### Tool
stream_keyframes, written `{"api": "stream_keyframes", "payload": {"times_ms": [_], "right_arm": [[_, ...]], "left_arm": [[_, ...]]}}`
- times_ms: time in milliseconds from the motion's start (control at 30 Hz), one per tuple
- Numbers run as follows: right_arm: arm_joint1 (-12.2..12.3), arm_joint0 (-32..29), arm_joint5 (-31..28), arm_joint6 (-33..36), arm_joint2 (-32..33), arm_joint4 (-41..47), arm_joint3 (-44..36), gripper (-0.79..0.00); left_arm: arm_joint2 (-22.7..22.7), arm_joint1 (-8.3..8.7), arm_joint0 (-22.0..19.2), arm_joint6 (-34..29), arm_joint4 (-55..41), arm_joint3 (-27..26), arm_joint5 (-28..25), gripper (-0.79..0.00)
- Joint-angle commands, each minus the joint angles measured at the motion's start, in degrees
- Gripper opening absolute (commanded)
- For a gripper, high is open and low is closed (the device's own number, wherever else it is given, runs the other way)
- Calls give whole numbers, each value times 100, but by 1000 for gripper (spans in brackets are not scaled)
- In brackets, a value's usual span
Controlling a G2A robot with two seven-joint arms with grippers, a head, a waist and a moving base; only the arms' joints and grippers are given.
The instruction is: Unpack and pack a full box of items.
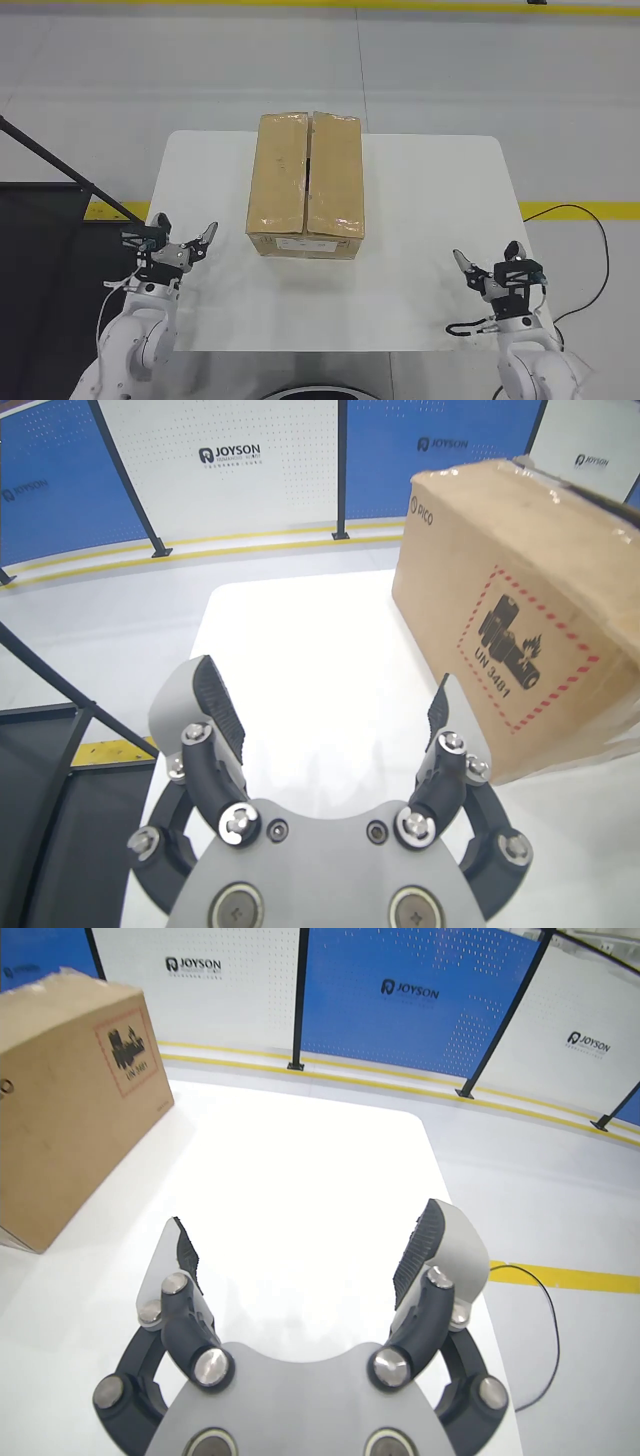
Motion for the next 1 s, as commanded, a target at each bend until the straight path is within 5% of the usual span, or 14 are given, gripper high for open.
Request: {"api": "stream_keyframes", "payload": {"times_ms": [0,567,967], "right_arm": [[-3,-47,-63,-172,23,-1,-159,0],[-16,-249,-88,-301,95,-47,-502,0],[-16,-249,-88,-301,95,-47,-502,0]], "left_arm": [[79,-21,-120,83,-95,38,18,0],[232,-60,-244,178,-62,89,107,0],[999,-197,-1060,-95,-12,708,200,0]]}}
